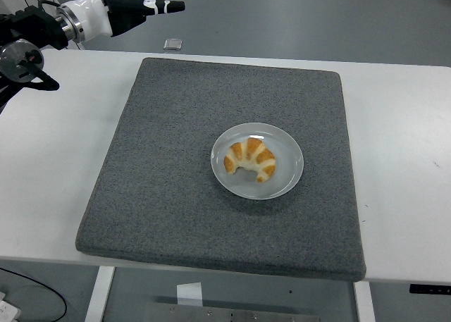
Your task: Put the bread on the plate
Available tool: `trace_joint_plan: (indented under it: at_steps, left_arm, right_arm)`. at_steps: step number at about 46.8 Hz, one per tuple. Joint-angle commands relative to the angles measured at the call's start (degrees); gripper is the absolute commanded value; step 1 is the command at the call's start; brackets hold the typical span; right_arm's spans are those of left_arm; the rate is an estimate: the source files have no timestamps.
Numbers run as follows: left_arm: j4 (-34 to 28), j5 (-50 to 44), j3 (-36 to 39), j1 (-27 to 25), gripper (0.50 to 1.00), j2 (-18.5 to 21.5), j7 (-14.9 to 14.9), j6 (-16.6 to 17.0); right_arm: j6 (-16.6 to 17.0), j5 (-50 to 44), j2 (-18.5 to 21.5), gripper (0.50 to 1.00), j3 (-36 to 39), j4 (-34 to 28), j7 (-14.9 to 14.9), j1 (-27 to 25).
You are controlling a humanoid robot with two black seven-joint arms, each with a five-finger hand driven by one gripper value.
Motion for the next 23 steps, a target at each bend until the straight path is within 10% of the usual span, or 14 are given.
trace_joint_plan:
  at_steps: [1,23]
  left_arm:
    - [1.0,-2.0,-0.5,0.4,0.999,0.4,0.2,-0.7]
    - [3.9,-14.3,-1.1,2.9,0.999,1.5,1.0,-1.1]
  right_arm:
    - [0.0,0.0,0.0,0.932,0.0,0.0,-0.1,0.0]
    - [0.0,0.0,0.0,0.932,0.0,0.0,0.0,0.0]
